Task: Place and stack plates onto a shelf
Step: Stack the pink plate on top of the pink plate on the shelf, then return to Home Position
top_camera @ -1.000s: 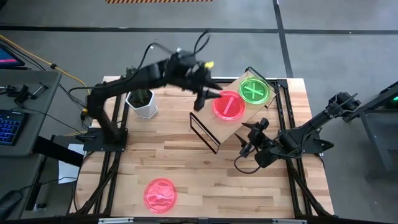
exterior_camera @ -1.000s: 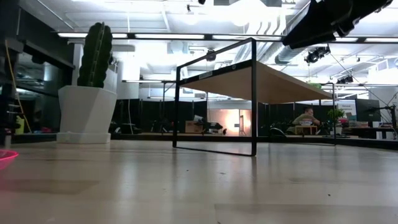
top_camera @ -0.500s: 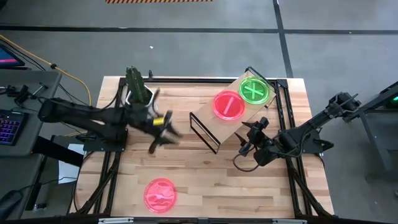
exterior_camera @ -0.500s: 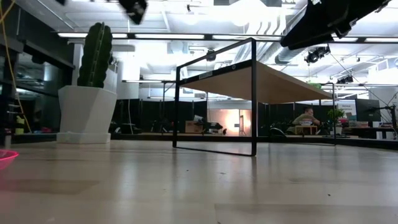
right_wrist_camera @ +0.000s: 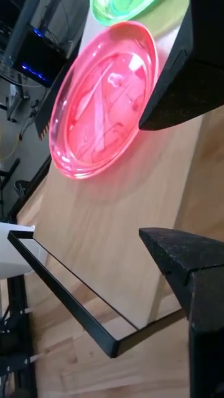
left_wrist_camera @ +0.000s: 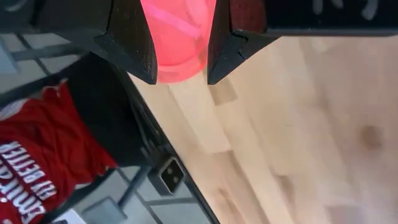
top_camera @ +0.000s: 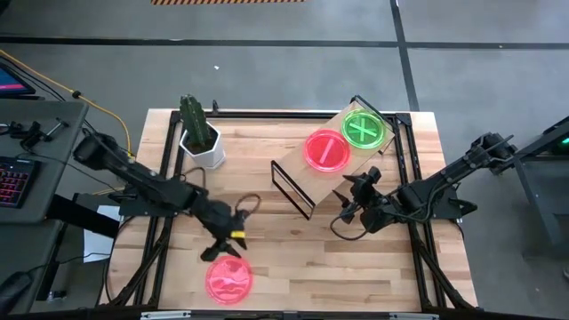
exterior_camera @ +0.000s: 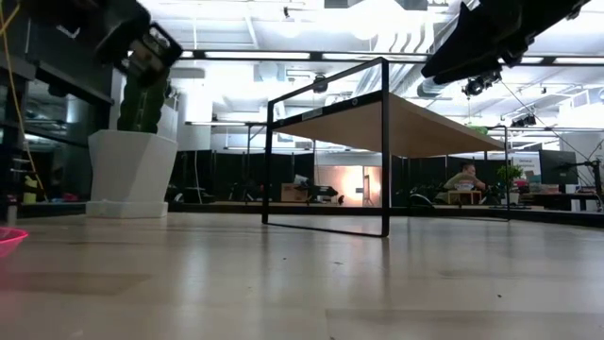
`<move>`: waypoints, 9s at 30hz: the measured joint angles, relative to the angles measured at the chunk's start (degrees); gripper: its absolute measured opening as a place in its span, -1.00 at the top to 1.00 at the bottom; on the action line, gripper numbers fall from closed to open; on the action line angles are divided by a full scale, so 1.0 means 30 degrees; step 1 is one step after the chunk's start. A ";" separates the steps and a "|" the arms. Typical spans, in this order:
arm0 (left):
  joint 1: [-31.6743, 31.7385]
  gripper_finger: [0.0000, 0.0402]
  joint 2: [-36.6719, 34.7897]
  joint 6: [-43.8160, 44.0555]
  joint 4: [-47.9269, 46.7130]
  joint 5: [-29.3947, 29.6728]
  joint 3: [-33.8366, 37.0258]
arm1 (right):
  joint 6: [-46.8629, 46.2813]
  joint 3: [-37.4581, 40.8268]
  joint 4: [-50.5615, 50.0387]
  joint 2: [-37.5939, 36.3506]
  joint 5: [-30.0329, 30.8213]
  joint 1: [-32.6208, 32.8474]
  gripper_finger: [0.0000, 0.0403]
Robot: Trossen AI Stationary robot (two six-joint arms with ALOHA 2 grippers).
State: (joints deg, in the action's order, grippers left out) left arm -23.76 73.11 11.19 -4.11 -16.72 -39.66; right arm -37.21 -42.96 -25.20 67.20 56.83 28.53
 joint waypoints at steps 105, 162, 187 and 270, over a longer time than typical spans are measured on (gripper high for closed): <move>1.5940 1.00 1.1150 -0.4811 -0.3051 0.6423 -1.8316 | -0.0452 -0.0007 -0.0661 0.0424 -0.2259 0.0022 -0.30; 1.4221 0.20 0.8716 -0.4812 -0.8185 0.2786 -1.8708 | -0.0298 -0.0007 -0.0345 0.1333 -0.1458 0.0032 -0.30; 0.9941 0.27 -1.0862 -0.4316 0.9265 0.2816 0.5995 | 1.0150 -0.0015 0.9715 -0.0491 0.0760 0.0980 -0.29; 0.4646 1.00 -1.8126 -0.4950 0.6249 0.6823 1.2990 | 1.2061 1.4127 0.9053 -2.1133 -1.6698 -0.6177 1.00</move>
State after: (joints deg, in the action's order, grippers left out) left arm -9.82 18.74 -3.66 14.64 3.75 -0.69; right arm -1.02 -0.58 1.96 3.80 6.74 10.00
